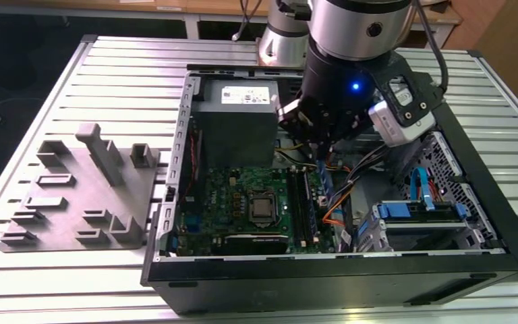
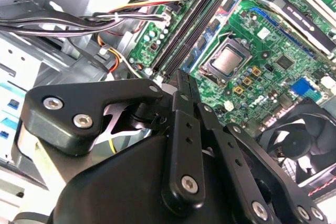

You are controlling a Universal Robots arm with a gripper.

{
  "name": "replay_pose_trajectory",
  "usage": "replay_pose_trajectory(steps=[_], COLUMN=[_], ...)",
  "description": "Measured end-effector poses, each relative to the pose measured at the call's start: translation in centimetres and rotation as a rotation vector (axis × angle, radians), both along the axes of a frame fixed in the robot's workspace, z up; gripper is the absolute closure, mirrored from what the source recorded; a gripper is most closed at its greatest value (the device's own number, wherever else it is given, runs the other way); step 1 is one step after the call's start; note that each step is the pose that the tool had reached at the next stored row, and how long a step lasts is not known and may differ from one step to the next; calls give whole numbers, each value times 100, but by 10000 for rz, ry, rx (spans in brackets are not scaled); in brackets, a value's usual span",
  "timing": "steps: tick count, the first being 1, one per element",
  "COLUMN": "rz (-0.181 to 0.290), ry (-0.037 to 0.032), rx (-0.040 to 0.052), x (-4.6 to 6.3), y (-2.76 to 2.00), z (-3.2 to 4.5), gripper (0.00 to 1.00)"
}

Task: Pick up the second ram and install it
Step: 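Insert the second ram into the second slot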

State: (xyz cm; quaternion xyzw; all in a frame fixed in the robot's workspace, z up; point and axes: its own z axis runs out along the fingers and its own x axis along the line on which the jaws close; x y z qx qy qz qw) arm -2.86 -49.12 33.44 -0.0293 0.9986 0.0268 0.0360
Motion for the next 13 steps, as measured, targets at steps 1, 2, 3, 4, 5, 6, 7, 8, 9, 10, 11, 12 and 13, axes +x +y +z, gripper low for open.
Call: replay_pose_trajectory(steps=[1, 2, 3, 4, 5, 6, 7, 8, 9, 10, 11, 12, 13], rz=[0, 0, 0, 0, 0, 0, 0, 0, -1, 0, 0, 0, 0], ry=[0, 0, 0, 0, 0, 0, 0, 0, 0, 0, 0, 0, 0], rx=[-1, -1, 0, -1, 0, -1, 0, 0, 0, 0, -1, -1, -1], x=[0, 0, 0, 0, 0, 0, 0, 0, 0, 0, 0, 0, 0], y=[0, 0, 0, 0, 0, 0, 0, 0, 0, 0, 0, 0, 0], z=[-5, -11, -18, -23, -30, -35, -42, -49, -55, -61, -67, -73, -80], gripper=[92, 92, 92, 92, 92, 92, 92, 92, 92, 92, 92, 92, 92])
